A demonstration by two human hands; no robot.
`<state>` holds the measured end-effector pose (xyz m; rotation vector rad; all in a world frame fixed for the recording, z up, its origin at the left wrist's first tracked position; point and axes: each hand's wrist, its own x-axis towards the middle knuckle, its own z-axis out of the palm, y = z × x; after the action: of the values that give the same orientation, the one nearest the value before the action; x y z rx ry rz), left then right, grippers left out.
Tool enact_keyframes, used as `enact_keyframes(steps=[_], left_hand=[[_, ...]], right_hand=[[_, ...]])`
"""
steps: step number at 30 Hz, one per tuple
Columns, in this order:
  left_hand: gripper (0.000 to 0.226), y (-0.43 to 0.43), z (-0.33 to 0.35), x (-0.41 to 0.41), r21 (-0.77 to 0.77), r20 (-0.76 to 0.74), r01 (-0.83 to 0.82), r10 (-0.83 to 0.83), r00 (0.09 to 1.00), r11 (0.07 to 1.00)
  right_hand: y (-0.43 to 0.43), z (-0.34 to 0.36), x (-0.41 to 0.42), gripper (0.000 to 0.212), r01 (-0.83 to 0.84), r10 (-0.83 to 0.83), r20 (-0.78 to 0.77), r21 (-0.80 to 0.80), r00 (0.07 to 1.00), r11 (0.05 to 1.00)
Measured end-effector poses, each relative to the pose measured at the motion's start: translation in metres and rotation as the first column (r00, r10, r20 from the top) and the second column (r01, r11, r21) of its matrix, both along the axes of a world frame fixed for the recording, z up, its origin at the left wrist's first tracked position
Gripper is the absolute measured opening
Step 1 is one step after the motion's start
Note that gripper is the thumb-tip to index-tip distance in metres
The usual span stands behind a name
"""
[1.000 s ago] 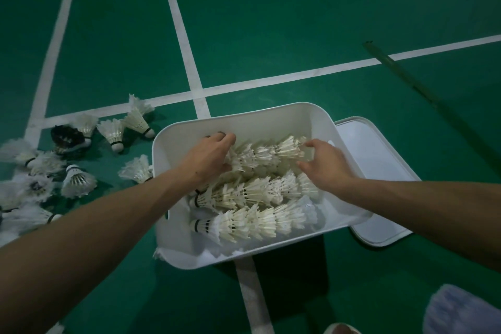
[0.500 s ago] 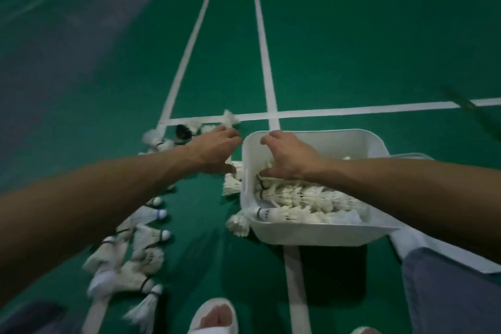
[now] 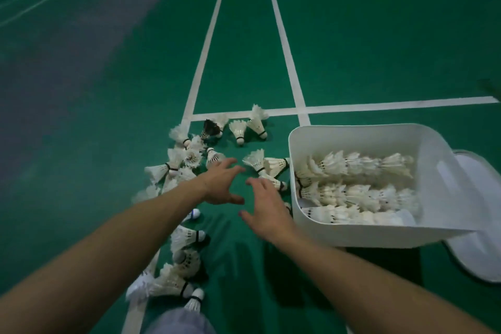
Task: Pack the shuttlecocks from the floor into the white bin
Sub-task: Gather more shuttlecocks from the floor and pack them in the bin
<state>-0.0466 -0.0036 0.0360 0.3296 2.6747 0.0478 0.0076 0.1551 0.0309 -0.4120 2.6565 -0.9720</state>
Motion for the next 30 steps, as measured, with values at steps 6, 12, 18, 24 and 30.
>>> enact_keyframes(steps=[6,12,18,24,30], left_hand=[[0.096,-0.006,-0.053,-0.048,0.045,-0.027,0.114,-0.113,0.993,0.992],[0.104,0.017,-0.087,-0.100,0.113,-0.093,0.220,-0.211,0.973,0.969],[0.099,0.028,-0.110,-0.112,0.121,-0.036,0.276,-0.274,0.961,0.953],[0.086,0.029,-0.114,-0.116,0.150,-0.023,0.232,-0.231,0.973,0.961],[0.080,0.028,-0.109,-0.116,0.131,-0.002,0.242,-0.243,0.970,0.961]], right_hand=[[-0.001,-0.064,-0.005,0.072,0.193,-0.195,0.022,0.069,0.981,0.979],[0.001,-0.096,-0.014,0.070,0.325,-0.336,0.036,0.175,0.941,0.929],[-0.001,-0.106,-0.011,0.069,0.326,-0.335,0.009,0.204,0.942,0.923],[-0.001,-0.105,-0.014,0.067,0.335,-0.342,0.004,0.190,0.940,0.923],[0.003,-0.101,-0.011,0.069,0.290,-0.295,-0.006,0.208,0.955,0.934]])
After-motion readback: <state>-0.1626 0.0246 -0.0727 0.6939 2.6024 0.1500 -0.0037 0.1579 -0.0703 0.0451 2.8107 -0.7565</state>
